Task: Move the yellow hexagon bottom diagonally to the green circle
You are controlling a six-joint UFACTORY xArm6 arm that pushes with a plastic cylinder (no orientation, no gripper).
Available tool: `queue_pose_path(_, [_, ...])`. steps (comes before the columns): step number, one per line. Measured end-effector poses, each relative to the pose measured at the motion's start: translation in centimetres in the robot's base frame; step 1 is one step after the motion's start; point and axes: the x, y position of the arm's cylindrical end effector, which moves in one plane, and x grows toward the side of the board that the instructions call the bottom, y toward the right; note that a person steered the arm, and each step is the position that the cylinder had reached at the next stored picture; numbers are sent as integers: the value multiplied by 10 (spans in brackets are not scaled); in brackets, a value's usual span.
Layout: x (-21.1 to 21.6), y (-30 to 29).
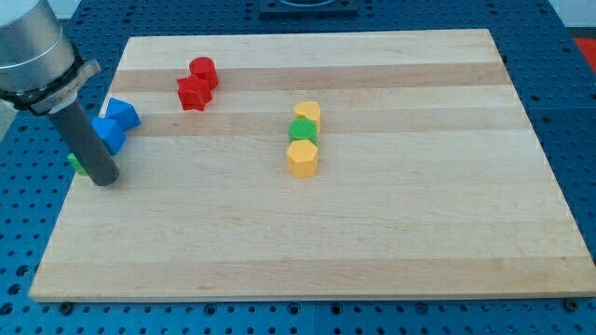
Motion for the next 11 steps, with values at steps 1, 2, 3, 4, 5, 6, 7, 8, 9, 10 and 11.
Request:
queue_pose_path(1, [24, 21])
queue_pose_path(2, [52, 72])
queue_pose_path(3, [53, 142])
queue_pose_path(4, [43, 209])
queue_pose_path(5, [22, 272])
queue_pose_path(6, [-12, 300])
queue_pose_path(7, [-24, 275])
queue_pose_path(8, [-29, 232])
queue_pose_path(9, [-34, 209])
queue_pose_path(10, [-34, 230])
queue_pose_path(11, [-39, 262])
